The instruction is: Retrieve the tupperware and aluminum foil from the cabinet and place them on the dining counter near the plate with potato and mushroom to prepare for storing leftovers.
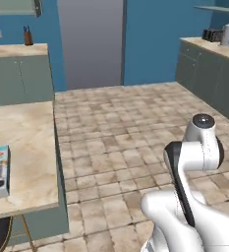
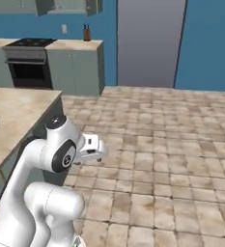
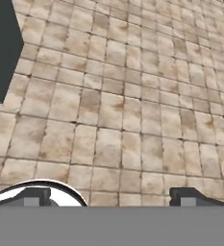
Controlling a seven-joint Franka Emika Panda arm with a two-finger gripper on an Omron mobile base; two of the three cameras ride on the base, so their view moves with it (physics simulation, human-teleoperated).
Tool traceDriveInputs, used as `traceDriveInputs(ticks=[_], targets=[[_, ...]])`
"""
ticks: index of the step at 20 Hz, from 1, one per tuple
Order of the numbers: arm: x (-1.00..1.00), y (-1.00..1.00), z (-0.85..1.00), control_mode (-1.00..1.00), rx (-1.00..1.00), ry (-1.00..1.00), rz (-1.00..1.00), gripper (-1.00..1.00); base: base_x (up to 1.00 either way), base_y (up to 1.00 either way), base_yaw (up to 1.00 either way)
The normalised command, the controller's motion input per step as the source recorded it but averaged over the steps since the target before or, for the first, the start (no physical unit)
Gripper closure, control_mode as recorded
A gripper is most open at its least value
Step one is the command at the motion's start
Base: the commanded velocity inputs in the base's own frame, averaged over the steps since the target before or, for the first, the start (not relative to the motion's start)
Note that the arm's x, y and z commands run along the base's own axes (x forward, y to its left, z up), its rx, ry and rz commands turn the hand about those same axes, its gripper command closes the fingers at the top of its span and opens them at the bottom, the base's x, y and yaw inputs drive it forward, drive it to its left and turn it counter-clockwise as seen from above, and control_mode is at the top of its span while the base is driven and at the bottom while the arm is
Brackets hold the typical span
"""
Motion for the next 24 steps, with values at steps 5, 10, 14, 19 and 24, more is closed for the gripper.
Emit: traceDriveInputs(ticks=[5,10,14,19,24], targets=[[0.00,0.00,0.00,1.00,0.00,0.00,0.00,-1.00,1.00,-0.47,0.61],[0.00,0.00,0.00,1.00,0.00,0.00,0.00,-1.00,1.00,-0.42,0.61],[0.00,0.00,0.00,1.00,0.00,0.00,0.00,-1.00,1.00,-0.59,0.53],[0.00,0.00,0.00,1.00,0.00,0.00,0.00,-1.00,1.00,-0.92,0.36],[0.00,0.00,0.00,1.00,0.00,0.00,0.00,-1.00,1.00,-1.00,0.24]])
